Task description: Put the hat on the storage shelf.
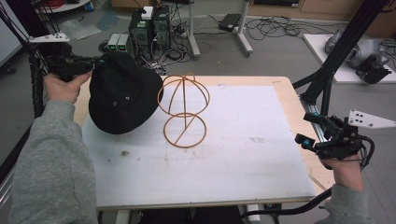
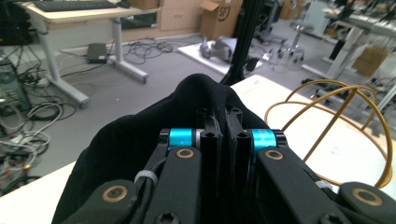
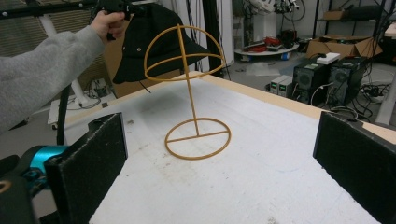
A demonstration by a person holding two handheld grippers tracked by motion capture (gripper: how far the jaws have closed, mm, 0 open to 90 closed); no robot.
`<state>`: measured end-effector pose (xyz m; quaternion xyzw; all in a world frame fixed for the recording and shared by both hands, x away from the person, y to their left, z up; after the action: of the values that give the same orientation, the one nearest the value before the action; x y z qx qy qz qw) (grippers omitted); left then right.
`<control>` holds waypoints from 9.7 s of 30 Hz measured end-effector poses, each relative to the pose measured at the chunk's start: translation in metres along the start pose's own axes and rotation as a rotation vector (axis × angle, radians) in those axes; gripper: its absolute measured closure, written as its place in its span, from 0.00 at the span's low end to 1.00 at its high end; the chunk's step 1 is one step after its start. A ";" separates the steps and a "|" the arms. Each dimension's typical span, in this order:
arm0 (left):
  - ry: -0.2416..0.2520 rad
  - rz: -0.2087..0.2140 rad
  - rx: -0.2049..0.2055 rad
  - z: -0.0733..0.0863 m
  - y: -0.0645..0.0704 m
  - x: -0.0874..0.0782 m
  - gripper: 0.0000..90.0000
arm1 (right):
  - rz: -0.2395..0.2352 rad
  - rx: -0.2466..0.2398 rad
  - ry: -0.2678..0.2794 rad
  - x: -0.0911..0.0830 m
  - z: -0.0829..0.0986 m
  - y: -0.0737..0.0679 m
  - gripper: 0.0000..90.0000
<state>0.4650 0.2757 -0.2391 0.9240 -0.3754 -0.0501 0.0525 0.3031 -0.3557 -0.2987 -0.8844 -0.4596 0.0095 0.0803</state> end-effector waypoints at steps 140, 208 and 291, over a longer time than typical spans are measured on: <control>-0.146 0.388 0.091 -0.005 0.171 0.139 0.95 | -0.052 -0.020 0.004 0.003 -0.006 -0.008 0.02; 0.009 0.280 0.022 -0.017 0.148 0.061 0.08 | -0.052 0.001 -0.028 0.011 0.002 -0.004 0.02; 0.074 0.117 0.028 0.075 0.151 -0.050 0.08 | -0.053 0.021 -0.031 0.021 0.006 0.004 0.02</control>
<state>0.3153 0.1991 -0.2905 0.9024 -0.4271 -0.0075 0.0564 0.3177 -0.3395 -0.3042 -0.8709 -0.4839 0.0258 0.0825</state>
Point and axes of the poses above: each handheld gripper's, and its own axes: x roughly forward along the jaws, z roughly out of its underside, y roughly to its right, the point moved 5 cm from there along x, roughly forward along the jaws, and after that the axes turned 14 degrees about y, right-handed, at the moved point
